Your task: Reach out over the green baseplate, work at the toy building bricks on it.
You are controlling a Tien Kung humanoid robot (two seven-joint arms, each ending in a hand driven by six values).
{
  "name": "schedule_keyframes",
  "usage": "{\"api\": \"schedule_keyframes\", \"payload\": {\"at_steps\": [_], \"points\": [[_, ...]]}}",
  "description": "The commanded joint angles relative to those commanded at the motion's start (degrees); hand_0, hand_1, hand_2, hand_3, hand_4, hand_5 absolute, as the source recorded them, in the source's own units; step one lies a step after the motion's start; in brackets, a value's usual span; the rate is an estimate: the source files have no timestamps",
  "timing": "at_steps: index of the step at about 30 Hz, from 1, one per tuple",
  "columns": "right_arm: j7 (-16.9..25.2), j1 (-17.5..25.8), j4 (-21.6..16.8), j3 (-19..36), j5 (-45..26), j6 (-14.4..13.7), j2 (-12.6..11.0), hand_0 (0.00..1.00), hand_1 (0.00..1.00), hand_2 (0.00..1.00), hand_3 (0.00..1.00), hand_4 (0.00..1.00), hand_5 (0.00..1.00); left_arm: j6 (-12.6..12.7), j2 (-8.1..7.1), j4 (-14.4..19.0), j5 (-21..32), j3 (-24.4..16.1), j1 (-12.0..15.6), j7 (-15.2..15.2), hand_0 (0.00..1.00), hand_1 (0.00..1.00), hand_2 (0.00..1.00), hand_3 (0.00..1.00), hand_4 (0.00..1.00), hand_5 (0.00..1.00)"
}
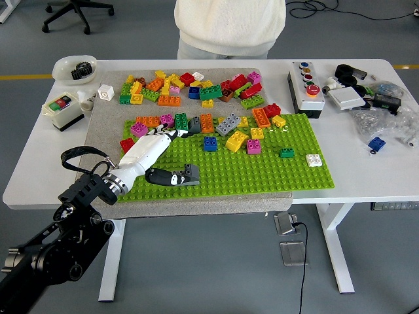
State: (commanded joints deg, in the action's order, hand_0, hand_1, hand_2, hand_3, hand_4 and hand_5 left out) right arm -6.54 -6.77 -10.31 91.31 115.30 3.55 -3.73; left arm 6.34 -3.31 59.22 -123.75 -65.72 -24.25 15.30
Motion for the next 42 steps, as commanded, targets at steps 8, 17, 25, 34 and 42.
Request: {"api": "schedule_keyframes", "payload": {"at_steps": [8,17,25,34,42], "points": [[0.0,0.0,0.0,-0.1,0.1,0.0,0.0,0.737,0.615,0.633,0.536,0.761,0.497,0.0,0.11,-0.1,0.1,0.2,-0.1,0.0,0.998,0.847,0.842,0.847,0.998,0.178],[0.0,0.1,0.0,-0.2,0.0,0.1,0.0,0.737,0.614,0.634,0.537,0.761,0.497,0.0,0.23,-0.2,0.1,0.3,0.0,-0.1,0.998,0.846,0.842,0.846,0.998,0.176],[0.0,0.1,0.0,-0.2,0.1,0.1,0.0,0.737,0.614,0.634,0.536,0.760,0.496,0.3,0.44,-0.5,0.1,0.4,-0.1,-0.1,0.998,0.847,0.841,0.845,0.998,0.176],[0.0,-0.1,0.0,-0.3,0.0,0.1,0.0,0.737,0.614,0.634,0.536,0.761,0.497,0.8,0.73,-1.0,0.1,0.5,-0.2,-0.2,0.998,0.847,0.841,0.846,0.998,0.173],[0.0,-0.1,0.0,-0.3,-0.1,0.1,0.0,0.736,0.614,0.634,0.536,0.761,0.497,1.3,0.99,-1.4,0.2,0.5,-0.2,-0.1,0.998,0.844,0.839,0.845,0.998,0.171]]}}
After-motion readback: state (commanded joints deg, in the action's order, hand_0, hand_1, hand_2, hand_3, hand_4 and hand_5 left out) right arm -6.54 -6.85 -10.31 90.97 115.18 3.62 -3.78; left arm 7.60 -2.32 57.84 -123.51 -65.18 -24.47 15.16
